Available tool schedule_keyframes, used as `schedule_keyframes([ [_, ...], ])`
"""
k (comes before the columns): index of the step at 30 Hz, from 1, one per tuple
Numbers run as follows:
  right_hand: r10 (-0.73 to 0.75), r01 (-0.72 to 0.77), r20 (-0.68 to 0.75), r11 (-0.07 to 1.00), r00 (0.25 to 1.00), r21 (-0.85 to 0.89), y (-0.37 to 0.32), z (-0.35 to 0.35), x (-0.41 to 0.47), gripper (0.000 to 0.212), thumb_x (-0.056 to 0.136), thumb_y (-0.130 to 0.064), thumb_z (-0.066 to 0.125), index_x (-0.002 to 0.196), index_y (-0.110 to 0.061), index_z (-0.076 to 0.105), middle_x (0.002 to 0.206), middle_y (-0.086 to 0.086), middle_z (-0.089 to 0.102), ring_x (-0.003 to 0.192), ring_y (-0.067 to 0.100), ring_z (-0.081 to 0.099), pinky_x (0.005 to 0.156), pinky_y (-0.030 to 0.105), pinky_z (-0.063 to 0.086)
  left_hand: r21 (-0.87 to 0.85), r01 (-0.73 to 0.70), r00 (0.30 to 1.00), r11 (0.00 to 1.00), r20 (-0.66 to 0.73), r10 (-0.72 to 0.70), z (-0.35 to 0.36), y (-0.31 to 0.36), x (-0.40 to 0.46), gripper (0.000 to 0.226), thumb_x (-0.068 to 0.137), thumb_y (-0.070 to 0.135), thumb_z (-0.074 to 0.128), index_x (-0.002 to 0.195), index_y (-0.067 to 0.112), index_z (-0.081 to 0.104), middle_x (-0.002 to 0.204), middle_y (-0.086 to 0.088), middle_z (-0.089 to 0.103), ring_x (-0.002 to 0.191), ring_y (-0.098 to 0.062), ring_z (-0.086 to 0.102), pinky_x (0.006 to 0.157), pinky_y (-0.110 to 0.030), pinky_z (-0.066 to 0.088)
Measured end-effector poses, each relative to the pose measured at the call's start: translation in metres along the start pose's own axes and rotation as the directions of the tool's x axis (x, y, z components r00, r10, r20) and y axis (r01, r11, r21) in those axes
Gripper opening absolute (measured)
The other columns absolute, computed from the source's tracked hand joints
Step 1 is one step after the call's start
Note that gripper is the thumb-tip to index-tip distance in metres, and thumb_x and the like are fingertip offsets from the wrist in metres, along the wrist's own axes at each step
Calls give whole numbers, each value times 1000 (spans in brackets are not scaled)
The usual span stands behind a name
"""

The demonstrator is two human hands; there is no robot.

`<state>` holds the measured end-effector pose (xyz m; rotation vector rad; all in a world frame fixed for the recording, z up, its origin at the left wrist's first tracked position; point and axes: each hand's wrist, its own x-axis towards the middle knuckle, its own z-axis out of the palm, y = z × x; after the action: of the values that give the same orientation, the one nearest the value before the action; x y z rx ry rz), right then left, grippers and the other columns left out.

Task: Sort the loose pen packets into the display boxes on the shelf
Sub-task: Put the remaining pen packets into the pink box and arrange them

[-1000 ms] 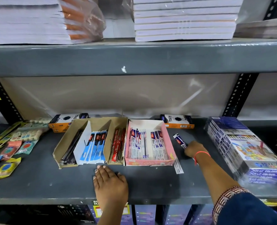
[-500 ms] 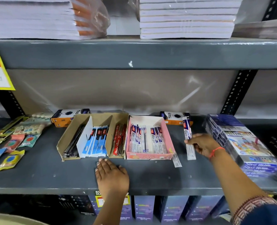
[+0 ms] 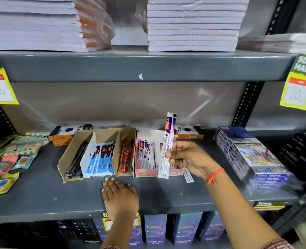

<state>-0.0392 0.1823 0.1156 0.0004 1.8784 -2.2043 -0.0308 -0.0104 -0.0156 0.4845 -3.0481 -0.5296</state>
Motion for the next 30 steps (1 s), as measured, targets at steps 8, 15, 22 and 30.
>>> schedule_keyframes([
  [8,-70,70,-6,997,998,-35,4,9,-3,22,79,14,60,74,-7,65,57,-5,73,47,0,63,42,10,46,-4,-8,1000,1000,7,8,1,-1,1,64,96,33,17,146,-4,0,157,-21,0,146,-30,3,120,-38,2],
  [15,-12,9,-191,1000,981,-17,8,0,5,23,78,14,61,72,-7,64,55,-2,69,46,8,59,42,15,46,2,-12,1000,1000,-2,12,1,-2,1,64,96,33,16,145,-5,0,157,-22,1,146,-31,5,120,-38,2],
  [22,-98,-330,-544,701,833,-633,23,-18,54,20,81,1,51,64,-9,56,84,16,65,77,31,61,69,31,47,-15,-17,1000,1000,0,17,2,-2,1,65,97,35,17,145,-3,-2,157,-21,0,146,-30,2,120,-38,1],
  [30,-54,-445,-526,467,848,-764,35,-1,93,40,88,0,38,126,0,50,125,22,58,112,38,58,94,40,48,-23,-14,999,1000,-46,13,3,-1,0,64,97,34,19,146,-3,0,157,-20,3,146,-30,3,120,-37,2],
])
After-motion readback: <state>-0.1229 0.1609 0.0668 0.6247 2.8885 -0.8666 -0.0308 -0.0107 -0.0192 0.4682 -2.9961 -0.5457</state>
